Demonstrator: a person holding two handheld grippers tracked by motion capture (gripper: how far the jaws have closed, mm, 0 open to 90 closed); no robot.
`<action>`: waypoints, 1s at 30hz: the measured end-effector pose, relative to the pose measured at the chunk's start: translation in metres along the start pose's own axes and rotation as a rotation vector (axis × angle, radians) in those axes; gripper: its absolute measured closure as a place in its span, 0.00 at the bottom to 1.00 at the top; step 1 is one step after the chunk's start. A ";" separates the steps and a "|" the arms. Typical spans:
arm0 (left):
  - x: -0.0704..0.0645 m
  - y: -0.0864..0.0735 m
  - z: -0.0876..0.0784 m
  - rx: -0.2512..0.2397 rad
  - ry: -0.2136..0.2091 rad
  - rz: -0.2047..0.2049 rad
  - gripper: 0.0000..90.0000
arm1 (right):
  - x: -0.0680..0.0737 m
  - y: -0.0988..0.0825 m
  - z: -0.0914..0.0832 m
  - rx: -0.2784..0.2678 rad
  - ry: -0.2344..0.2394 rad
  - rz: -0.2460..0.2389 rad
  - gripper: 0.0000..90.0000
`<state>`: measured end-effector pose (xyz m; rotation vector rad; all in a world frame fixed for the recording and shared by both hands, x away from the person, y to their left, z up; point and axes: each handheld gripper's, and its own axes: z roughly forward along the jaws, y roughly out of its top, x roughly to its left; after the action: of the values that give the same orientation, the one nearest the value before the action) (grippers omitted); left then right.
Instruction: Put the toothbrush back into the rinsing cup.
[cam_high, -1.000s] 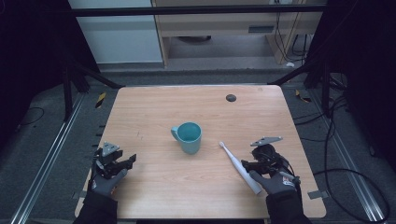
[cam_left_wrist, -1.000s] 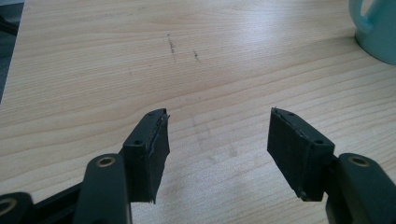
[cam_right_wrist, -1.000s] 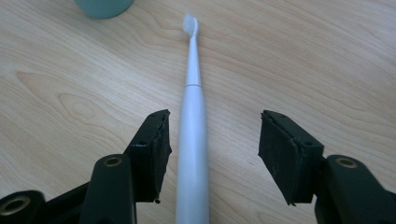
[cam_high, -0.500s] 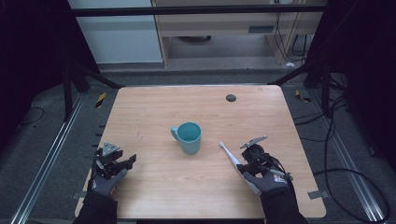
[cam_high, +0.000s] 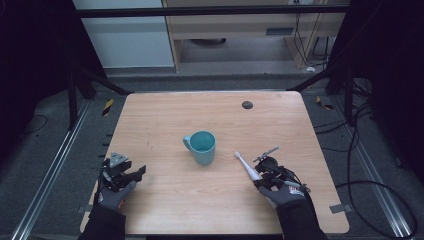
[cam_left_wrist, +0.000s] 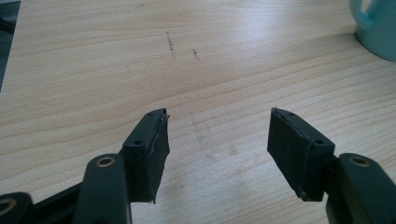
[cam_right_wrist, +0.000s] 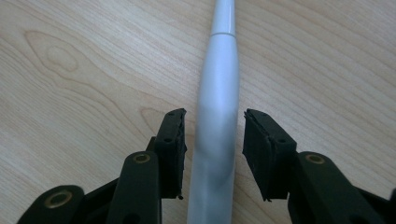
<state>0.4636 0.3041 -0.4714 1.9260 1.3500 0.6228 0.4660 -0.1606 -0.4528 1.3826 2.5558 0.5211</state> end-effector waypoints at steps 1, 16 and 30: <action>0.000 0.000 0.000 0.001 0.000 0.001 0.42 | 0.000 0.000 0.001 0.005 -0.002 0.002 0.66; 0.000 0.000 0.001 0.003 -0.002 0.002 0.42 | -0.002 0.000 0.014 0.062 0.007 0.005 0.70; 0.000 0.000 0.001 0.004 -0.004 -0.001 0.42 | -0.003 0.002 0.017 0.094 0.017 0.033 0.73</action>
<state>0.4642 0.3041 -0.4721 1.9285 1.3508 0.6155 0.4747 -0.1588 -0.4683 1.4587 2.6061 0.4252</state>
